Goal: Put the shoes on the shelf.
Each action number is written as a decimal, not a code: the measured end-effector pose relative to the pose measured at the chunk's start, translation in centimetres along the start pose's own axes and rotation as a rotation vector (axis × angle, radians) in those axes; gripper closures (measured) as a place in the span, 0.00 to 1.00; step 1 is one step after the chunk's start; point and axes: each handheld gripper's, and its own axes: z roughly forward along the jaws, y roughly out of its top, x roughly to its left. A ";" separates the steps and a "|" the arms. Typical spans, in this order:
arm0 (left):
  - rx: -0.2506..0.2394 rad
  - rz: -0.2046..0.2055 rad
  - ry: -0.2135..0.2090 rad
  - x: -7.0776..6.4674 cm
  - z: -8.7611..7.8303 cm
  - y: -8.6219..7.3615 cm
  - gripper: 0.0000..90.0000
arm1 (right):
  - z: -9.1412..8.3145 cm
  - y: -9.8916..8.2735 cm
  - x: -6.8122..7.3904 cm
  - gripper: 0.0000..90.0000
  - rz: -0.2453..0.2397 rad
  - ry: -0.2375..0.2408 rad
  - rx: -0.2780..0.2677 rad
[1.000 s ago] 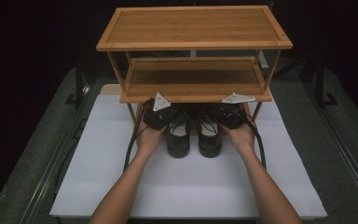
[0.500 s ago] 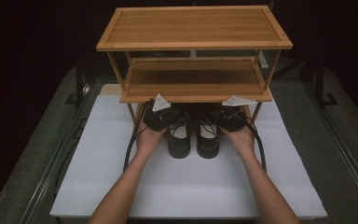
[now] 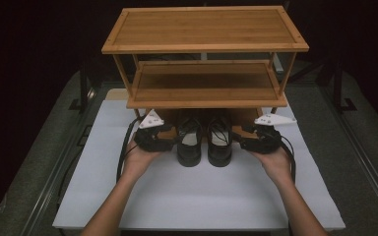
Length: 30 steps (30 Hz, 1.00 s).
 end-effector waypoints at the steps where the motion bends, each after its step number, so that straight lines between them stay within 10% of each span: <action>1: -0.002 -0.001 -0.003 -0.2 -0.4 -0.4 0.42 | -0.2 -0.4 0.2 0.48 -0.001 0.004 0.004; 12: 0.122 -0.019 -0.042 -1.4 1.3 -5.3 0.27 | 0.8 -5.8 1.0 0.32 -0.007 0.066 0.150; 30: 0.194 0.070 -0.024 -2.2 6.0 -6.0 0.14 | 4.9 -6.8 1.4 0.26 -0.053 0.099 0.242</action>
